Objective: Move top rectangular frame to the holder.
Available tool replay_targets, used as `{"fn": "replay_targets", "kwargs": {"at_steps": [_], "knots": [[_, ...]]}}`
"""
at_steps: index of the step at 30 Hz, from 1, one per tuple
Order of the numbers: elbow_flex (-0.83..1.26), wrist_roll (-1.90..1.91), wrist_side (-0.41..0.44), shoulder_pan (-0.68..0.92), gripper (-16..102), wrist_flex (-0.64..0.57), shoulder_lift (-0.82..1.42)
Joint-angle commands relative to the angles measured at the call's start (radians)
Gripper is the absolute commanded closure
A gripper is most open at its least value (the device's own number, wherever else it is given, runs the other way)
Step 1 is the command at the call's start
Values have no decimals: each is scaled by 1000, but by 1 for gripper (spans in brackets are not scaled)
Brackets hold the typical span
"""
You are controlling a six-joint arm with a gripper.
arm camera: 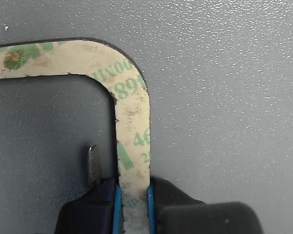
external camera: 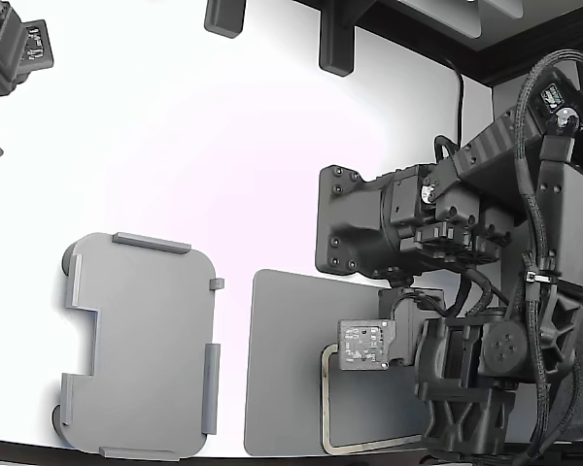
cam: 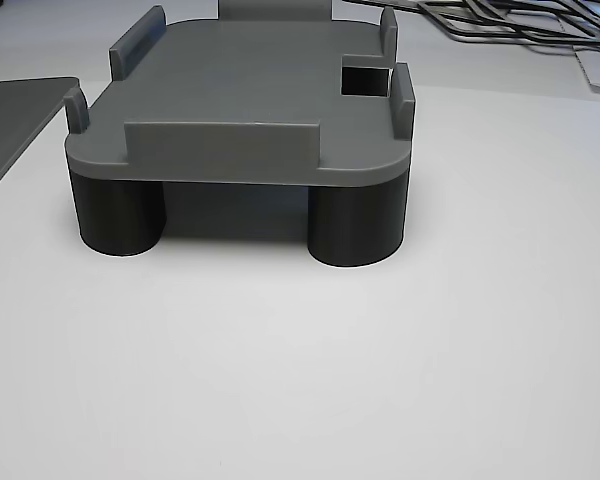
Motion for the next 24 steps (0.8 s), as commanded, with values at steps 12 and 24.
{"fn": "replay_targets", "kwargs": {"at_steps": [12,24], "knots": [[-380,201,63,-91,96,279,-51],[-699,502,110,-426,96,328,-138]]}}
